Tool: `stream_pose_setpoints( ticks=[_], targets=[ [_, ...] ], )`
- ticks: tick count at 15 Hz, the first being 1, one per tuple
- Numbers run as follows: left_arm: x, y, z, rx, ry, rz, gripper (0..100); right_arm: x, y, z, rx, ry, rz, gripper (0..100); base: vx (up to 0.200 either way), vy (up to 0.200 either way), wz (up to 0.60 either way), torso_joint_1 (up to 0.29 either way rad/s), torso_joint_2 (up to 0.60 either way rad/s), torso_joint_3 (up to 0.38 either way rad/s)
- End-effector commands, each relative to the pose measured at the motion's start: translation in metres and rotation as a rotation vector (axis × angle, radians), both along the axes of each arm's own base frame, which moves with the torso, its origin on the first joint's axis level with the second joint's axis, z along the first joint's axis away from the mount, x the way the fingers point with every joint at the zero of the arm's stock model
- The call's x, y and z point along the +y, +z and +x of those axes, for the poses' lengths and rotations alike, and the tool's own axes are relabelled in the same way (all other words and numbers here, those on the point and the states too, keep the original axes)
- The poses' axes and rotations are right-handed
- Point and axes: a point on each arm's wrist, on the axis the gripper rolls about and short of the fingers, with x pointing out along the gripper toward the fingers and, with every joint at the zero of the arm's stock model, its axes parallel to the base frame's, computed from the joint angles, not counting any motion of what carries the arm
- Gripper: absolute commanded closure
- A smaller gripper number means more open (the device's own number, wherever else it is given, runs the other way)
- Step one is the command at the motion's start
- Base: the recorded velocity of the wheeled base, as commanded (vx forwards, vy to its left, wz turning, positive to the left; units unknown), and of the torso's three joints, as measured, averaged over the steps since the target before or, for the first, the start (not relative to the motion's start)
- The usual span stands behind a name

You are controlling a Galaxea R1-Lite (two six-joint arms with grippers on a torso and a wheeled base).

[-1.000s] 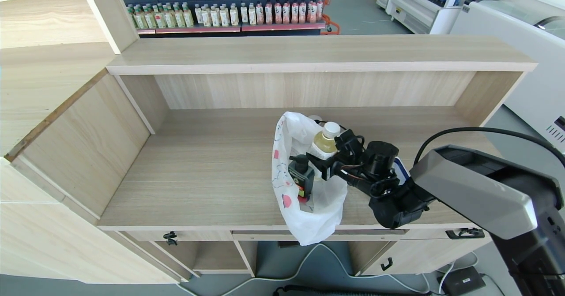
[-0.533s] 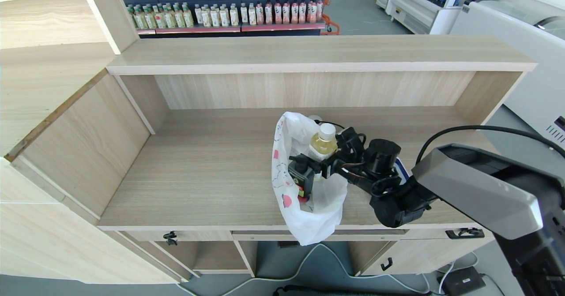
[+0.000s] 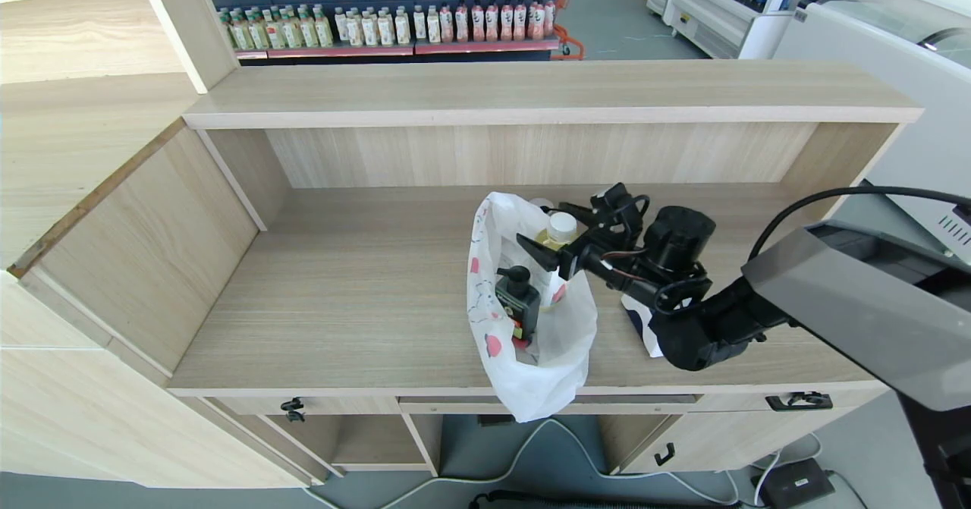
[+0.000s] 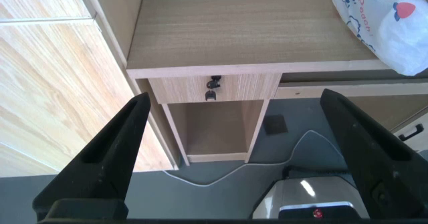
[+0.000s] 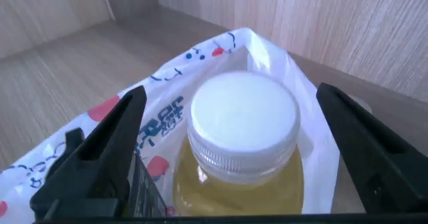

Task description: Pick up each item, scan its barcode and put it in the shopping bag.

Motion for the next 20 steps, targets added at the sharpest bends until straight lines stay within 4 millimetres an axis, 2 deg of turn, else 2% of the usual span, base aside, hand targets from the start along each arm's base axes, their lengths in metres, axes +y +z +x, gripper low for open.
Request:
stream_pose_setpoints(
  ticks=[1, 5, 6, 8, 9, 10, 13, 14, 15, 16, 18, 19, 20],
  targets=[
    [0.0, 0.0, 0.0, 0.0, 0.0, 0.0, 0, -0.005, 0.054, -0.02, -0.07, 0.023, 0.064, 0, 0.0, 0.0, 0.0, 0.0, 0.0, 0.0],
    [0.0, 0.0, 0.0, 0.0, 0.0, 0.0, 0, -0.023, 0.117, -0.063, -0.076, 0.039, 0.121, 0, 0.0, 0.0, 0.0, 0.0, 0.0, 0.0],
    [0.0, 0.0, 0.0, 0.0, 0.0, 0.0, 0, -0.026, 0.123, -0.071, -0.076, 0.039, 0.121, 0, 0.0, 0.0, 0.0, 0.0, 0.0, 0.0],
    [0.0, 0.0, 0.0, 0.0, 0.0, 0.0, 0, -0.052, 0.146, -0.109, -0.053, 0.007, 0.116, 0, 0.0, 0.0, 0.0, 0.0, 0.0, 0.0],
    [0.0, 0.0, 0.0, 0.0, 0.0, 0.0, 0, -0.07, 0.148, -0.125, -0.02, -0.035, 0.093, 0, 0.0, 0.0, 0.0, 0.0, 0.0, 0.0],
    [0.0, 0.0, 0.0, 0.0, 0.0, 0.0, 0, -0.092, 0.147, -0.146, 0.025, -0.1, 0.057, 0, 0.0, 0.0, 0.0, 0.0, 0.0, 0.0],
    [0.0, 0.0, 0.0, 0.0, 0.0, 0.0, 0, -0.14, 0.134, -0.197, 0.159, -0.347, 0.028, 0, 0.0, 0.0, 0.0, 0.0, 0.0, 0.0],
    [0.0, 0.0, 0.0, 0.0, 0.0, 0.0, 0, -0.146, 0.132, -0.204, 0.174, -0.381, 0.025, 0, 0.0, 0.0, 0.0, 0.0, 0.0, 0.0],
    [0.0, 0.0, 0.0, 0.0, 0.0, 0.0, 0, -0.158, 0.128, -0.222, 0.216, -0.444, 0.02, 0, 0.0, 0.0, 0.0, 0.0, 0.0, 0.0],
    [0.0, 0.0, 0.0, 0.0, 0.0, 0.0, 0, -0.164, 0.124, -0.232, 0.241, -0.469, 0.015, 0, 0.0, 0.0, 0.0, 0.0, 0.0, 0.0],
    [0.0, 0.0, 0.0, 0.0, 0.0, 0.0, 0, -0.17, 0.11, -0.257, 0.28, -0.5, 0.01, 0, 0.0, 0.0, 0.0, 0.0, 0.0, 0.0],
    [0.0, 0.0, 0.0, 0.0, 0.0, 0.0, 0, -0.171, 0.107, -0.262, 0.285, -0.505, 0.009, 0, 0.0, 0.0, 0.0, 0.0, 0.0, 0.0],
    [0.0, 0.0, 0.0, 0.0, 0.0, 0.0, 0, -0.172, 0.097, -0.277, 0.291, -0.511, 0.009, 0, 0.0, 0.0, 0.0, 0.0, 0.0, 0.0]
  ],
)
